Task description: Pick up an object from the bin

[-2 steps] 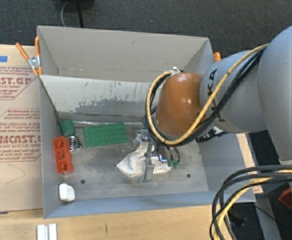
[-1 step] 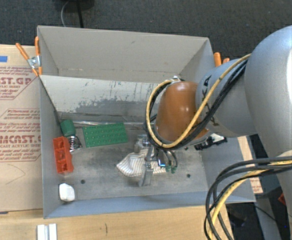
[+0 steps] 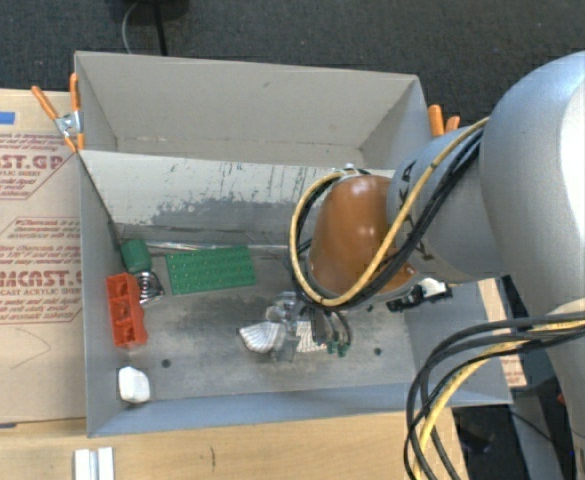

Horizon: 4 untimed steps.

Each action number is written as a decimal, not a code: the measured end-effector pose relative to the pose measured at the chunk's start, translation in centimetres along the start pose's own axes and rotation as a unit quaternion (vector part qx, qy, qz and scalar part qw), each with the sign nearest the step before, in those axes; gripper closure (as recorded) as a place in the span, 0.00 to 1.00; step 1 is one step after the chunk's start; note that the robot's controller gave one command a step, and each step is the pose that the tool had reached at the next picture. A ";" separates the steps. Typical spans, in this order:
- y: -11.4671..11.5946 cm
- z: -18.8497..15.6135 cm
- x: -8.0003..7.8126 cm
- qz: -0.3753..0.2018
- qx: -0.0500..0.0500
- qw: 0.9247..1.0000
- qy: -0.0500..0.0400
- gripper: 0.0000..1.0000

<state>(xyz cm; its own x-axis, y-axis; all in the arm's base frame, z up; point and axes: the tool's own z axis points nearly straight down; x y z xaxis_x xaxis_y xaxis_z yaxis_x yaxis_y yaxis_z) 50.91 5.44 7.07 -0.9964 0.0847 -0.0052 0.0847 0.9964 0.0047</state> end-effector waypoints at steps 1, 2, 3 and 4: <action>0.0 0.0 0.0 0.000 0.000 1.000 0.000 1.00; -0.2 0.0 -0.8 0.000 0.000 1.000 0.001 1.00; 0.3 -9.8 -0.7 0.025 -0.001 1.000 0.000 1.00; 0.2 -9.8 -0.7 0.026 -0.001 1.000 0.000 1.00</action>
Offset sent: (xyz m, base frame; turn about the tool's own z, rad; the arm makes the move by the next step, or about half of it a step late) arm 0.0124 -0.0066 -0.0007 0.0040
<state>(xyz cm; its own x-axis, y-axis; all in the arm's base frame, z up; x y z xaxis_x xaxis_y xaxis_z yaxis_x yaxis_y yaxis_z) 51.59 5.59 16.83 -0.9908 0.1354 -0.0054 0.1354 0.9908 0.0061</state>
